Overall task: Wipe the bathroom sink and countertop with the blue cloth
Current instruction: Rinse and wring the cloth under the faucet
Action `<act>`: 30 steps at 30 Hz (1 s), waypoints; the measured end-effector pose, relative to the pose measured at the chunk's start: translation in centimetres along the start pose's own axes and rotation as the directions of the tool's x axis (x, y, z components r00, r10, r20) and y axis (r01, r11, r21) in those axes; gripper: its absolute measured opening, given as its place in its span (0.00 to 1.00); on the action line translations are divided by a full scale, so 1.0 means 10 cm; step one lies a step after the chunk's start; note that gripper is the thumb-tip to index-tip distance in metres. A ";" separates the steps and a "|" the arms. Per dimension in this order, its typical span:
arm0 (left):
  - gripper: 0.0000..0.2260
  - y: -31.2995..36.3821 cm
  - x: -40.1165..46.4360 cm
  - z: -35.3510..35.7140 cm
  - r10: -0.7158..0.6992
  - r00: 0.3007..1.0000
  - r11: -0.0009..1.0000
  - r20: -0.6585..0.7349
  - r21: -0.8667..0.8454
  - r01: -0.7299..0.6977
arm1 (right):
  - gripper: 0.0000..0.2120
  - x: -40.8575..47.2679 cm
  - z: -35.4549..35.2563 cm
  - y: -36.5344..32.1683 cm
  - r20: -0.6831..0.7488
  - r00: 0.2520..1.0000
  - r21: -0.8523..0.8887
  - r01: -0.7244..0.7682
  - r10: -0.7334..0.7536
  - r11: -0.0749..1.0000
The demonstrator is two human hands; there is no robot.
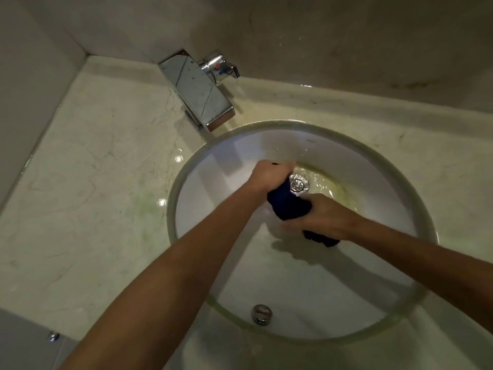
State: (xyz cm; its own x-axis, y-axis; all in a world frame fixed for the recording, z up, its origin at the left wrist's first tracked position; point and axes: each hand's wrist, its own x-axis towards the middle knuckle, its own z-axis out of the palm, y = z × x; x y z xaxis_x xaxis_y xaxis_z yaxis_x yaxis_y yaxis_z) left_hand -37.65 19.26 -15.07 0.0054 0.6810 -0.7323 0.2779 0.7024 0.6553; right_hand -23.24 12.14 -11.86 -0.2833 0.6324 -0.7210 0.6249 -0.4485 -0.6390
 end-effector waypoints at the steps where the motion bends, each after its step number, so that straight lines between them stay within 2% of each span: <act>1: 0.15 0.03 -0.09 -0.09 -0.045 0.994 0.985 0.099 -0.162 0.061 | 0.21 -0.10 -0.07 -0.02 0.148 0.988 0.173 -0.058 0.032 0.983; 2: 0.18 0.05 -0.19 -0.18 -0.063 0.977 0.954 0.204 -0.275 0.119 | 0.25 -0.18 -0.13 -0.01 0.301 0.954 0.327 -0.113 0.010 0.938; 4: 0.17 0.09 -0.39 -0.38 0.012 0.916 0.868 0.401 -0.460 0.190 | 0.32 -0.31 -0.18 0.07 0.497 0.846 0.631 -0.200 -0.193 0.749; 5: 0.15 0.07 -0.47 -0.46 0.097 0.874 0.792 0.476 -0.569 0.222 | 0.33 -0.34 -0.15 0.14 0.522 0.787 0.754 -0.247 -0.327 0.609; 7: 0.19 0.02 -0.63 -0.59 0.304 0.782 0.635 0.544 -0.727 0.259 | 0.31 -0.35 -0.06 0.24 0.489 0.672 0.872 -0.361 -0.556 0.331; 8: 0.22 -0.04 -0.67 -0.62 0.389 0.750 0.621 0.535 -0.754 0.216 | 0.28 -0.35 0.01 0.26 0.453 0.627 0.886 -0.395 -0.634 0.243; 10: 0.25 -0.12 -0.74 -0.61 0.495 0.718 0.682 0.489 -0.731 0.029 | 0.24 -0.36 0.15 0.23 0.393 0.578 0.903 -0.389 -0.715 0.182; 12: 0.30 -0.16 -0.79 -0.56 0.546 0.710 0.708 0.444 -0.697 -0.108 | 0.27 -0.37 0.27 0.18 0.373 0.525 0.901 -0.401 -0.765 0.163; 14: 0.33 -0.14 -0.85 -0.50 0.552 0.725 0.694 0.411 -0.709 -0.127 | 0.29 -0.39 0.38 0.14 0.374 0.475 0.886 -0.435 -0.797 0.157; 15: 0.31 -0.14 -0.87 -0.46 0.555 0.737 0.668 0.385 -0.735 -0.118 | 0.29 -0.41 0.43 0.10 0.376 0.460 0.877 -0.457 -0.805 0.148; 17: 0.20 -0.15 -0.90 -0.34 0.554 0.759 0.574 0.341 -0.817 -0.052 | 0.28 -0.46 0.50 0.02 0.357 0.467 0.878 -0.464 -0.809 0.119; 21: 0.12 -0.15 -0.97 -0.18 0.716 0.603 0.318 0.352 -0.933 0.167 | 0.26 -0.63 0.62 -0.11 0.291 0.550 0.901 -0.432 -0.783 0.032; 23: 0.13 -0.09 -1.00 -0.21 0.720 0.587 0.284 0.371 -0.929 0.240 | 0.21 -0.73 0.65 -0.13 0.275 0.573 0.914 -0.405 -0.772 0.024; 25: 0.13 -0.01 -1.03 -0.25 0.674 0.615 0.338 0.409 -0.911 0.236 | 0.15 -0.82 0.60 -0.16 0.318 0.589 0.908 -0.413 -0.743 0.061; 27: 0.15 0.10 -1.02 -0.30 0.529 0.731 0.509 0.431 -0.850 0.133 | 0.22 -0.87 0.50 -0.23 0.378 0.666 0.896 -0.439 -0.643 0.072; 28: 0.17 0.14 -0.99 -0.30 0.429 0.805 0.625 0.411 -0.778 0.064 | 0.27 -0.87 0.43 -0.25 0.410 0.754 0.908 -0.388 -0.514 0.156; 29: 0.17 0.14 -0.91 -0.29 0.335 0.872 0.737 0.357 -0.675 -0.007 | 0.30 -0.83 0.38 -0.28 0.409 0.851 0.898 -0.312 -0.329 0.309; 30: 0.15 0.11 -0.82 -0.26 0.258 0.923 0.830 0.285 -0.554 -0.061 | 0.29 -0.77 0.35 -0.30 0.349 0.929 0.830 -0.244 -0.126 0.501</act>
State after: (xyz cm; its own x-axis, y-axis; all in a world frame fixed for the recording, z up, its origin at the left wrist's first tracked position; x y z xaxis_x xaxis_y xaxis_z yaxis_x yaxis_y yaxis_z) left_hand -39.88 15.03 -7.85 0.3501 0.7508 -0.5601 -0.3021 0.6565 0.6912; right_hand -25.50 6.37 -5.33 -0.5957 0.4237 -0.6824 -0.2218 -0.9033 -0.3673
